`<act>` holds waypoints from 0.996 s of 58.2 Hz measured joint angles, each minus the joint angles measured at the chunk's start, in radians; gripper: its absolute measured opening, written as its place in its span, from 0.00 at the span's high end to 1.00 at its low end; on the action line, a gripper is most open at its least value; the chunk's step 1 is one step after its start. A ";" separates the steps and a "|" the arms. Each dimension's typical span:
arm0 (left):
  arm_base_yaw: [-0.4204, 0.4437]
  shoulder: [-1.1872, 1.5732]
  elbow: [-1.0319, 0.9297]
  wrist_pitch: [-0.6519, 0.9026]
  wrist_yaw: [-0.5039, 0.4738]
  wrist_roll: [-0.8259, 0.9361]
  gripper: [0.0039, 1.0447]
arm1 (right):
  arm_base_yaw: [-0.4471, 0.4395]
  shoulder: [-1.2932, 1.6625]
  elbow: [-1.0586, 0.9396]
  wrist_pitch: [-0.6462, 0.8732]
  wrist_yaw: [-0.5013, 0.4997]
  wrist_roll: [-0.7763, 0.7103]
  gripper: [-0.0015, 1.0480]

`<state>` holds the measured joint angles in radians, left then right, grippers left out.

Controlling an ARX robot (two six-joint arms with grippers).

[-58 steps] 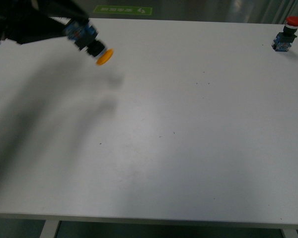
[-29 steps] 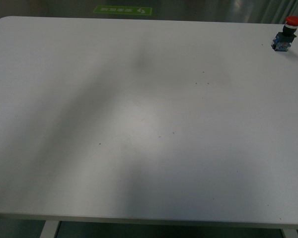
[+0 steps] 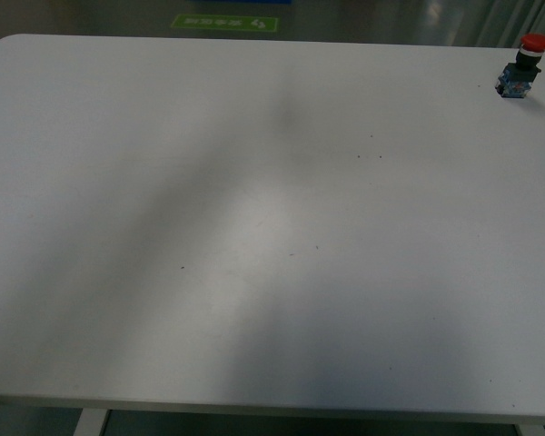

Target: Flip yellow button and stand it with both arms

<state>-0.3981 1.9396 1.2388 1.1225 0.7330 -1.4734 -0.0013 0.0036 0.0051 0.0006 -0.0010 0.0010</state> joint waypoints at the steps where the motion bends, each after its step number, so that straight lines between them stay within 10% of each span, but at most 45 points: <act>1: 0.000 0.000 0.000 -0.002 0.000 0.002 0.67 | 0.000 0.000 0.000 0.000 0.000 0.000 0.07; 16: 0.000 0.001 0.003 -0.004 0.000 0.006 0.67 | 0.000 0.000 0.000 0.000 0.000 0.001 0.07; 33: 0.000 0.002 0.005 -0.004 0.000 0.006 0.67 | 0.209 0.732 0.225 0.657 -0.052 0.628 0.07; 58: 0.001 0.003 0.006 -0.004 0.000 0.007 0.67 | 0.209 1.175 0.543 0.697 -0.159 1.045 0.07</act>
<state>-0.3973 1.9423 1.2449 1.1187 0.7330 -1.4666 0.2081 1.1786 0.5480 0.6975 -0.1596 1.0462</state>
